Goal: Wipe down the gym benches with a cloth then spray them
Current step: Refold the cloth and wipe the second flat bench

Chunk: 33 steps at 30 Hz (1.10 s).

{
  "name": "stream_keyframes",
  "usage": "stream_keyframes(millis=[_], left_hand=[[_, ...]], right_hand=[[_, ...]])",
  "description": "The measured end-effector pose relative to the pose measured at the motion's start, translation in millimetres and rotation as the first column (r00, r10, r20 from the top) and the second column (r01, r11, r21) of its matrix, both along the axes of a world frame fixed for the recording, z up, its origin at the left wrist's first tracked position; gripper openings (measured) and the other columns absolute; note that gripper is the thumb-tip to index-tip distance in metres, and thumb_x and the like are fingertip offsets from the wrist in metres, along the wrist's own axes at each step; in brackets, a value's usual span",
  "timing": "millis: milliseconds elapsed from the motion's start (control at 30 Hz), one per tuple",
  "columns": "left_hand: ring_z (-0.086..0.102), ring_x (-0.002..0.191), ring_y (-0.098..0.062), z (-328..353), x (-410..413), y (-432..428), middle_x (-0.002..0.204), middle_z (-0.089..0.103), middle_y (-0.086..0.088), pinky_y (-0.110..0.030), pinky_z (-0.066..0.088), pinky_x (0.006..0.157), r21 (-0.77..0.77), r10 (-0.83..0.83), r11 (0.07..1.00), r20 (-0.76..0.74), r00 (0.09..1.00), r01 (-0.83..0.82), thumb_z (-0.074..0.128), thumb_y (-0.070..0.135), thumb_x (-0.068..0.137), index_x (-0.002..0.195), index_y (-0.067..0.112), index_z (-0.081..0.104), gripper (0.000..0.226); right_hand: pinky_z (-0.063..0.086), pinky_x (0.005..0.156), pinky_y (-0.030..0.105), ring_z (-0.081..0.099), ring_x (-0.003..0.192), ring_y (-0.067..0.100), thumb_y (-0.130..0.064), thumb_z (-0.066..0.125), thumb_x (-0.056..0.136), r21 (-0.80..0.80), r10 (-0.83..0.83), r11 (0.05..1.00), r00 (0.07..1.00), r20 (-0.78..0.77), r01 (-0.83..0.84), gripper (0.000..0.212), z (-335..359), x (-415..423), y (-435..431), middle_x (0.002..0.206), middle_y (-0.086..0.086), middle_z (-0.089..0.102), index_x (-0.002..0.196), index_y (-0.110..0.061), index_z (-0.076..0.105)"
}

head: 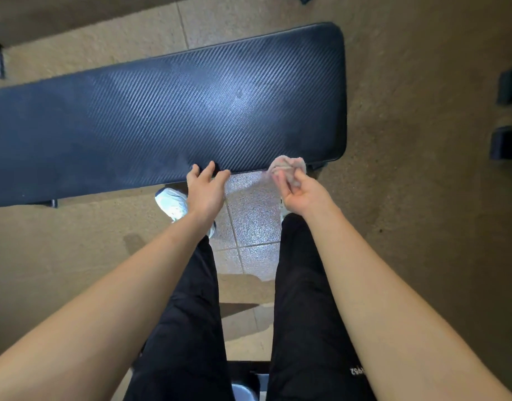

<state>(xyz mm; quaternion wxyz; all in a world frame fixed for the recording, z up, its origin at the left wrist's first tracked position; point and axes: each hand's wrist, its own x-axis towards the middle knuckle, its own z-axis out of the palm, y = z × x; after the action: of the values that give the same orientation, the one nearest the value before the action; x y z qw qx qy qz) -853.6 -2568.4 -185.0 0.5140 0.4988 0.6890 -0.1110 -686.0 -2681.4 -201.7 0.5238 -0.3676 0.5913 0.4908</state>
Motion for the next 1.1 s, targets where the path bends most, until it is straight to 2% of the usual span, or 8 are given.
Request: stream_keyframes(millis=[67, 200, 300, 433, 700, 833, 1000, 1100], left_hand=[[0.025, 0.152, -0.017, -0.4, 6.0, -5.2, 0.169, 0.008, 0.005, -0.037, 0.024, 0.123, 0.004, -0.061, 0.998, -0.042, 0.997, 0.061, 0.061, 0.051, 0.087, 0.153, 0.02, 0.047, 0.075], [0.034, 0.145, -0.03, -2.6, 20.6, -6.4, 0.165, 0.013, -0.007, -0.044, 0.033, 0.119, 0.001, -0.137, 0.99, -0.155, 0.978, 0.139, 0.055, 0.06, 0.068, 0.142, 0.01, 0.051, 0.09], [0.038, 0.143, -0.035, -4.0, 33.6, -11.0, 0.166, 0.012, -0.011, -0.042, 0.036, 0.115, 0.023, -0.154, 0.987, -0.194, 0.969, 0.161, 0.06, 0.054, 0.074, 0.136, 0.008, 0.053, 0.078], [0.033, 0.147, -0.037, -7.3, 43.0, -13.2, 0.168, 0.008, -0.012, -0.041, 0.035, 0.115, 0.032, -0.169, 0.983, -0.251, 0.953, 0.183, 0.068, 0.053, 0.084, 0.141, 0.011, 0.05, 0.073], [0.032, 0.146, -0.038, -7.8, 39.4, -11.3, 0.166, 0.008, -0.017, -0.045, 0.037, 0.115, 0.013, -0.17, 0.984, -0.234, 0.957, 0.178, 0.067, 0.06, 0.08, 0.146, 0.01, 0.045, 0.086], [0.028, 0.151, -0.034, -9.2, 37.9, -10.7, 0.169, -0.003, -0.008, -0.047, 0.035, 0.118, -0.007, -0.169, 0.985, -0.213, 0.962, 0.171, 0.07, 0.056, 0.086, 0.15, 0.013, 0.04, 0.083], [0.033, 0.149, -0.034, -7.4, 36.6, -6.9, 0.169, -0.006, -0.007, -0.044, 0.035, 0.118, -0.051, -0.171, 0.985, -0.189, 0.967, 0.165, 0.071, 0.056, 0.086, 0.15, 0.013, 0.038, 0.084], [0.03, 0.151, -0.035, -1.7, 33.8, -4.5, 0.171, -0.015, -0.005, -0.044, 0.03, 0.118, -0.092, -0.201, 0.978, -0.165, 0.965, 0.188, 0.069, 0.053, 0.09, 0.158, 0.016, 0.03, 0.086]], right_hand=[[0.061, 0.068, 0.036, 0.065, 0.118, 0.033, -0.019, 0.059, 0.1, -0.033, 0.019, 0.999, 0.999, 0.033, -0.018, 0.025, 1.8, 14.3, -7.9, 0.116, 0.016, 0.069, 0.092, 0.003, 0.064], [0.06, 0.071, 0.04, 0.066, 0.115, 0.029, -0.02, 0.057, 0.102, -0.072, 0.02, 0.997, 0.996, 0.081, -0.014, 0.02, 6.9, 39.9, -21.3, 0.12, 0.015, 0.067, 0.1, -0.001, 0.064], [0.062, 0.08, 0.038, 0.067, 0.098, 0.027, -0.023, 0.057, 0.102, -0.095, 0.028, 0.995, 0.993, 0.116, -0.017, 0.026, 11.6, 61.5, -32.3, 0.107, 0.011, 0.065, 0.122, -0.006, 0.062], [0.052, 0.103, 0.041, 0.058, 0.126, 0.028, -0.022, 0.056, 0.102, -0.146, 0.141, 0.982, 0.976, 0.165, -0.118, 0.035, 14.3, 92.0, -41.8, 0.121, 0.013, 0.061, 0.135, -0.009, 0.055], [0.057, 0.076, 0.036, 0.066, 0.109, 0.023, -0.013, 0.057, 0.101, -0.168, 0.385, 0.923, 0.804, 0.454, -0.347, 0.021, 8.3, 161.3, -21.7, 0.123, 0.007, 0.066, 0.119, -0.022, 0.064], [0.06, 0.086, 0.038, 0.067, 0.111, 0.021, -0.011, 0.06, 0.099, -0.28, 0.595, 0.775, 0.506, 0.624, -0.567, 0.017, 7.8, 198.9, 26.7, 0.119, 0.005, 0.07, 0.109, -0.021, 0.07], [0.051, 0.074, 0.032, 0.063, 0.083, 0.014, -0.01, 0.061, 0.089, -0.642, 0.757, 0.309, -0.228, 0.613, -0.701, 0.016, -14.6, 210.4, 63.2, 0.086, 0.004, 0.069, 0.094, -0.008, 0.076], [0.049, 0.069, 0.03, 0.06, 0.079, 0.015, -0.014, 0.061, 0.089, -0.739, 0.786, 0.12, -0.391, 0.478, -0.663, 0.016, -18.3, 199.1, 48.0, 0.08, 0.0, 0.065, 0.084, -0.024, 0.072]])
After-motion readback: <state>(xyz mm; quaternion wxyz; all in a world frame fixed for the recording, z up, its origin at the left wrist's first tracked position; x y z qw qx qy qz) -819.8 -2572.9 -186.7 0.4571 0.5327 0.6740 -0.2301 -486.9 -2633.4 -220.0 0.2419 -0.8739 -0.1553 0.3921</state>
